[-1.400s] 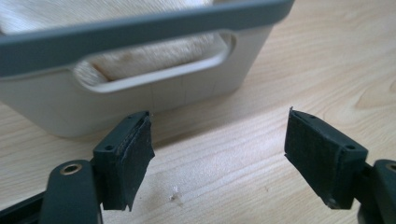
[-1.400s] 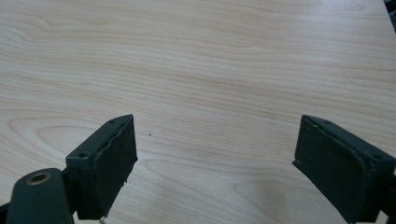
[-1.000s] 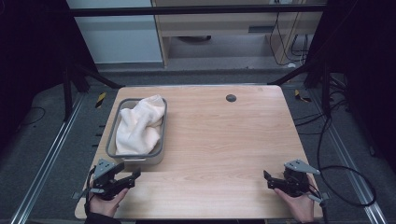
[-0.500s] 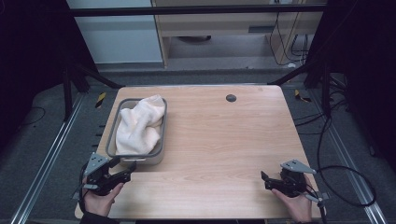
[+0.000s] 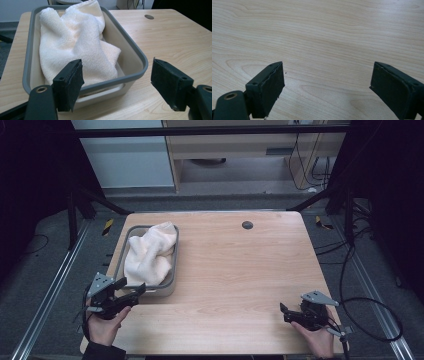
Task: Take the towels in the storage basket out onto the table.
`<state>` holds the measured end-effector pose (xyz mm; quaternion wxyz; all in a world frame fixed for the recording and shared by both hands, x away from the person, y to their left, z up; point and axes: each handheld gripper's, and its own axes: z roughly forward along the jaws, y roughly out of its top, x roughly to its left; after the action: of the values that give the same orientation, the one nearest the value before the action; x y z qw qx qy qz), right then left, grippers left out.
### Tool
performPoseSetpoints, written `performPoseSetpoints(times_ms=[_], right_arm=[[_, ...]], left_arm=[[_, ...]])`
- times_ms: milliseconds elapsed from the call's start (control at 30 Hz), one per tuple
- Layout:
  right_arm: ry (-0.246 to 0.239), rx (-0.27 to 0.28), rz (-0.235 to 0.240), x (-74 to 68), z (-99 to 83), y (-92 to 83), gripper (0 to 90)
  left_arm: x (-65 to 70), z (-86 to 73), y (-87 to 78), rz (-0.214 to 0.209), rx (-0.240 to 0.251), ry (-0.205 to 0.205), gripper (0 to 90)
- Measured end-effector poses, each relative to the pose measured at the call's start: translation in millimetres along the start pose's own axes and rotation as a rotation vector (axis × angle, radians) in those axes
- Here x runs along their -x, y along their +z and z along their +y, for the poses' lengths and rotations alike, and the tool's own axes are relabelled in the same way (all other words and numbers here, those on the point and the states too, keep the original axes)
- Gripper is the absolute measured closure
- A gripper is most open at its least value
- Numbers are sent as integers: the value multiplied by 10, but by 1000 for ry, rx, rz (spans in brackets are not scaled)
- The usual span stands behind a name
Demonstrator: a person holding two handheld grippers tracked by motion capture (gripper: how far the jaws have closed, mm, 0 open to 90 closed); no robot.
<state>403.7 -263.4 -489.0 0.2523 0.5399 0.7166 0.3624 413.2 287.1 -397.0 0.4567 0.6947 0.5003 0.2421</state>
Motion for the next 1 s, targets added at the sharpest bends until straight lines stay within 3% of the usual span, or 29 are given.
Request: performPoseSetpoints(times_ms=[400, 467, 1000], right_arm=[[-12, 1, -7, -2, 8, 10, 116], [-6, -3, -3, -10, 10, 12, 115], [-8, -8, -4, -1, 19, 31, 112]], left_arm=[[-68, 218, 44, -2, 13, -3, 252], [-97, 276, 69, -50, 18, -29, 253], [-163, 489, 267, -25, -20, -10, 252]])
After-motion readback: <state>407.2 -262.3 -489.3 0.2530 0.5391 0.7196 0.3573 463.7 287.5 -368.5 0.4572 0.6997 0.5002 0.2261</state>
